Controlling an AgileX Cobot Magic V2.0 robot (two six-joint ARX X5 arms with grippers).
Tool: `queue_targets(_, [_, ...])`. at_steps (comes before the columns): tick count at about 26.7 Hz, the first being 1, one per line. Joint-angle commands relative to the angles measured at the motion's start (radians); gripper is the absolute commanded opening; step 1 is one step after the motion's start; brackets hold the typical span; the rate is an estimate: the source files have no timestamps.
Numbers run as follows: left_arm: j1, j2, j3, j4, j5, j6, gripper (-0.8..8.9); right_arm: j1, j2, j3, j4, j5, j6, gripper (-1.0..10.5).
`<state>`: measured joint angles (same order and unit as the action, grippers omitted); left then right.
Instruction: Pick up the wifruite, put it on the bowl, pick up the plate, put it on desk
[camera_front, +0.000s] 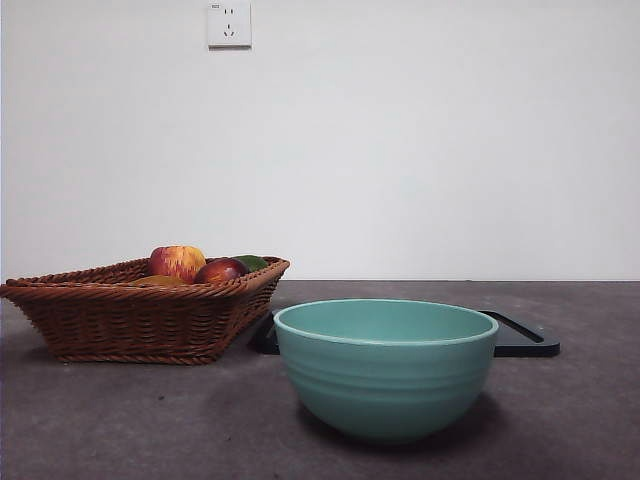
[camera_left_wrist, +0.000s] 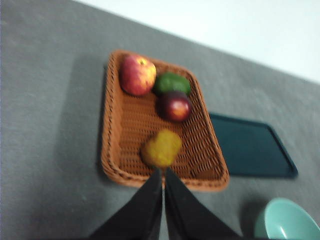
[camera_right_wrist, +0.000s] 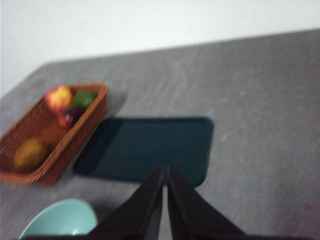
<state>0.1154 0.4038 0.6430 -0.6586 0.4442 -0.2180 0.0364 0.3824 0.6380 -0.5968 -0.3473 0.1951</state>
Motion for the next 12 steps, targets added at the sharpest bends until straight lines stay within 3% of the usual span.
queue_targets(1, [-0.018,0.055,0.055,-0.026,0.035,0.076,0.10,0.005,0.090,0.089,-0.052,-0.043,-0.078,0.1])
queue_targets(5, [-0.058,0.138,0.116,-0.097,0.059,0.118,0.10,0.035,0.215,0.203,-0.141,-0.082,-0.130,0.1])
queue_targets(12, [-0.194,0.298,0.237,-0.256,0.074,0.201,0.10,0.177,0.418,0.359,-0.346,-0.098,-0.245,0.1])
